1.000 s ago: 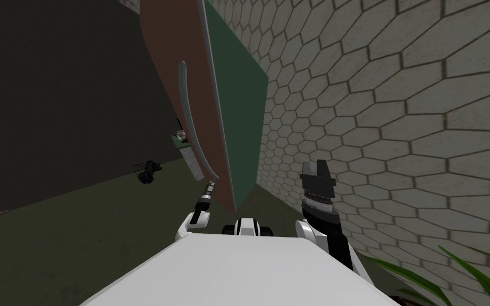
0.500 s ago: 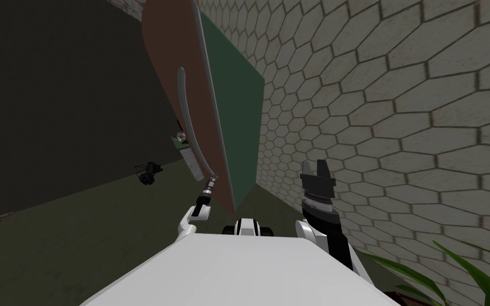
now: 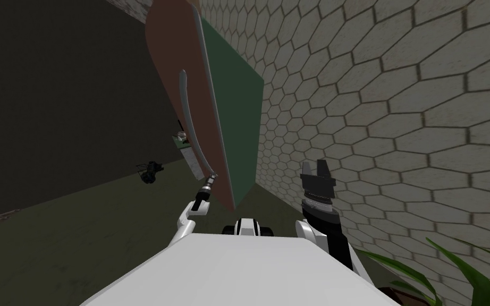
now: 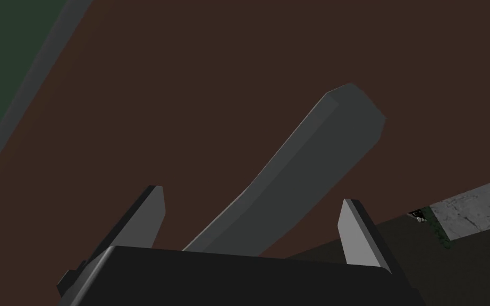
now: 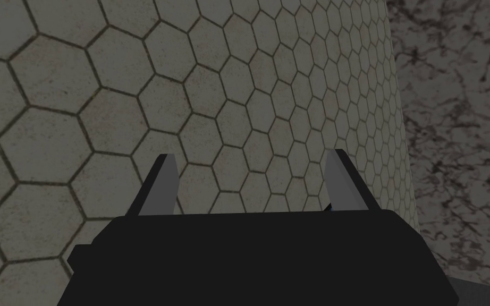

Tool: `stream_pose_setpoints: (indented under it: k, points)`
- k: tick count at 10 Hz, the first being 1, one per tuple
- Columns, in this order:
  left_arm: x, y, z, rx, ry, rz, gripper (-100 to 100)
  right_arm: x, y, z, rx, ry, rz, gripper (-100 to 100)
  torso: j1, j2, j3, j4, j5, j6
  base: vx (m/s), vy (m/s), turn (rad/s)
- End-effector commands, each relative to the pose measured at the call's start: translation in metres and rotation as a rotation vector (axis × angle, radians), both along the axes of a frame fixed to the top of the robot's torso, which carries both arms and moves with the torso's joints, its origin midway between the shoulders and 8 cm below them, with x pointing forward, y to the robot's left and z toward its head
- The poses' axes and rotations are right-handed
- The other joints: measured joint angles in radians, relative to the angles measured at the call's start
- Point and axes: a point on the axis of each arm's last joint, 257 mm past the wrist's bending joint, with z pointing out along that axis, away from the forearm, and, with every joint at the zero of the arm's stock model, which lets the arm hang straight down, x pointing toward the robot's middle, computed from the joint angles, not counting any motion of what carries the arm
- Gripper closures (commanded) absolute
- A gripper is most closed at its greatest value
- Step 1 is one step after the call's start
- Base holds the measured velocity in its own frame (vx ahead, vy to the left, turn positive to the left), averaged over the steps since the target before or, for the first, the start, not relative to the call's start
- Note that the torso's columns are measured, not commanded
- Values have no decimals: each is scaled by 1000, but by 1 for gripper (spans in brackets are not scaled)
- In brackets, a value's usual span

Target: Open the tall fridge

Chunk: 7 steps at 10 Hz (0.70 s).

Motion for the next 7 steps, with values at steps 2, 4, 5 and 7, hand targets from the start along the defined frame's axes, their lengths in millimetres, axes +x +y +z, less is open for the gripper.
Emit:
stream_pose_setpoints:
  k: [2, 4, 5, 7]
  points:
    - [17, 11, 19, 51, 16, 12, -100, 0, 0, 0, 0, 0, 0, 0, 1, 0, 0, -2, 1, -2, -36, -29, 5]
    - [24, 19, 28, 81, 30, 23, -100, 0, 0, 0, 0, 0, 0, 0, 2, 0, 0, -1, 1, -2, -38, -30, 17]
    - [28, 23, 33, 95, 37, 29, -100, 0, 0, 0, 0, 0, 0, 0, 2, 1, 1, -1, 1, -2, -56, -30, 11]
    - [35, 31, 43, 119, 51, 43, -100, 0, 0, 0, 0, 0, 0, 0, 2, 1, 1, -2, 2, -3, -50, -34, 13]
